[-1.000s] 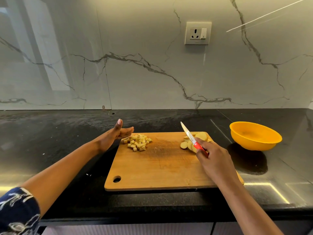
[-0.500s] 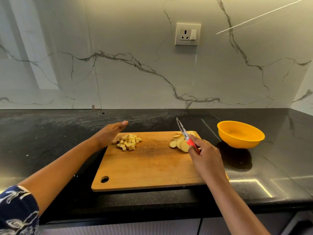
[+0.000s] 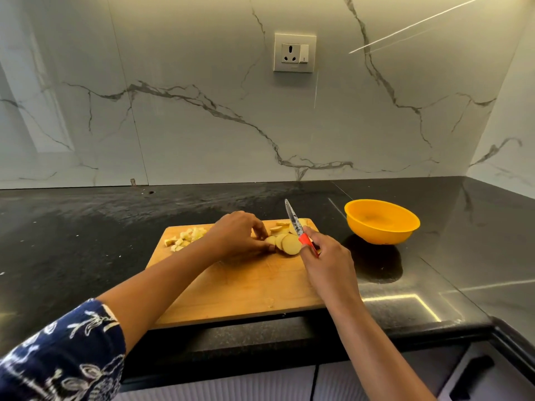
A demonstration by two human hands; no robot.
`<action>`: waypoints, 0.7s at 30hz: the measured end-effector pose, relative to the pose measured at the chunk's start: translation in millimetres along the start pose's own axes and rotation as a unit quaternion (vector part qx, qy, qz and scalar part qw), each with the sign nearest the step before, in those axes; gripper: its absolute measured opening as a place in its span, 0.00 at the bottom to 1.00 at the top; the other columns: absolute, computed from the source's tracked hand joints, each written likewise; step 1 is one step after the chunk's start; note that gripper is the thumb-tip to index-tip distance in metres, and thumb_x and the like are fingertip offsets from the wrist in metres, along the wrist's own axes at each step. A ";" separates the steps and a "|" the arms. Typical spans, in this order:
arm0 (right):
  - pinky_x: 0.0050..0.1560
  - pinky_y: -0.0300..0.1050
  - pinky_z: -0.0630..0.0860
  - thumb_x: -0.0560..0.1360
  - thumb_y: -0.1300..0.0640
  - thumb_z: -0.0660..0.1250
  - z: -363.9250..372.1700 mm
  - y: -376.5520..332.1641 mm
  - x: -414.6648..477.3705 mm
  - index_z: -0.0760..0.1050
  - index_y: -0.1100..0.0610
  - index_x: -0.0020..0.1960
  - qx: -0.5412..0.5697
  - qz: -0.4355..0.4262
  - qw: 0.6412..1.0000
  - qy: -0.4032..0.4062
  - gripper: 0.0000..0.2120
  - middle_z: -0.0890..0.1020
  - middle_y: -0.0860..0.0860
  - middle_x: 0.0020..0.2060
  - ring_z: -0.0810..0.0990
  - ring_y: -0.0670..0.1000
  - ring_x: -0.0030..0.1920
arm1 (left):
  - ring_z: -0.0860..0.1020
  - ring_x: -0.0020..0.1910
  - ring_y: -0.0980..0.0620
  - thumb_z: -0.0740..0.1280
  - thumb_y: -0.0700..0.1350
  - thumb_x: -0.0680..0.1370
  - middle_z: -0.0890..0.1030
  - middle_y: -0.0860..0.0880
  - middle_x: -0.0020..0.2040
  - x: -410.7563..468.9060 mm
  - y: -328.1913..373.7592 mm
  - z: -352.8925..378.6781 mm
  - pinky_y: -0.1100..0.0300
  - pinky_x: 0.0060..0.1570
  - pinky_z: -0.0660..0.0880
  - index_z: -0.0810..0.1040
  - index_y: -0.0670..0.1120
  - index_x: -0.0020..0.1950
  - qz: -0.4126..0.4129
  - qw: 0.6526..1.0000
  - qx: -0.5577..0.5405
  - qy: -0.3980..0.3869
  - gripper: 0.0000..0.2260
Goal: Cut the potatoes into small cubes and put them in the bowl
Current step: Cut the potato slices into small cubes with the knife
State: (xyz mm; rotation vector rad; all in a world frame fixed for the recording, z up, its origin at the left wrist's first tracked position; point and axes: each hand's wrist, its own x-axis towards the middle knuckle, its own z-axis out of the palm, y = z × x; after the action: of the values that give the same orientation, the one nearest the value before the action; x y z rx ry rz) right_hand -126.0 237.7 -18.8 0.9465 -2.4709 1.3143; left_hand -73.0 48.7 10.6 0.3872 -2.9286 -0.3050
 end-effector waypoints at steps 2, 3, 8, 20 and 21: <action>0.53 0.40 0.74 0.79 0.54 0.63 0.0 -0.2 0.1 0.68 0.49 0.71 -0.001 -0.002 1.000 -0.004 0.20 0.78 0.48 0.58 0.71 0.42 0.49 | 0.74 0.47 0.58 0.69 0.58 0.73 0.80 0.52 0.54 2.2 0.4 1.5 0.65 0.48 0.73 0.80 0.49 0.57 -0.005 1.000 -0.013 0.003 0.18; 0.52 0.39 0.74 0.79 0.54 0.63 -0.2 -0.5 0.2 0.68 0.49 0.71 -0.003 -0.004 1.000 -0.006 0.20 0.78 0.48 0.58 0.72 0.42 0.49 | 0.74 0.46 0.58 0.69 0.58 0.73 0.80 0.52 0.53 2.1 0.6 1.8 0.66 0.47 0.73 0.80 0.49 0.56 -0.005 1.000 -0.015 0.006 0.17; 0.54 0.40 0.73 0.79 0.54 0.63 -1.4 -0.7 -1.1 0.68 0.49 0.71 -0.010 -0.006 1.000 -0.009 0.20 0.78 0.49 0.59 0.73 0.43 0.51 | 0.76 0.42 0.57 0.69 0.56 0.74 0.80 0.53 0.48 -2.0 5.3 1.7 0.67 0.43 0.74 0.80 0.49 0.56 0.003 0.999 0.015 0.031 0.16; 0.49 0.36 0.70 0.79 0.53 0.62 -0.2 -1.5 -2.3 0.69 0.48 0.70 -0.034 -0.019 0.999 -0.029 0.20 0.80 0.48 0.56 0.71 0.42 0.46 | 0.72 0.45 0.59 0.67 0.58 0.74 0.75 0.58 0.48 -57.7 -28.5 -23.6 0.66 0.45 0.73 0.79 0.53 0.59 0.066 0.995 0.069 0.019 0.16; 0.50 0.37 0.70 0.79 0.52 0.62 0.0 -2.6 -2.5 0.69 0.47 0.70 -0.041 -0.023 0.998 -0.034 0.20 0.80 0.48 0.56 0.71 0.42 0.47 | 0.72 0.47 0.59 0.66 0.58 0.75 0.76 0.58 0.50 -63.1 -32.8 -21.8 0.65 0.48 0.73 0.79 0.53 0.60 0.081 0.994 0.075 0.007 0.17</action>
State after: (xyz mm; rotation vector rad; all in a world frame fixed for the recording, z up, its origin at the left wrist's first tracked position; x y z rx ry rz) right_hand -122.5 237.8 -18.2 1.0367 -2.5164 1.1753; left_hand -0.8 31.0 15.4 0.1685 -2.9544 -0.0586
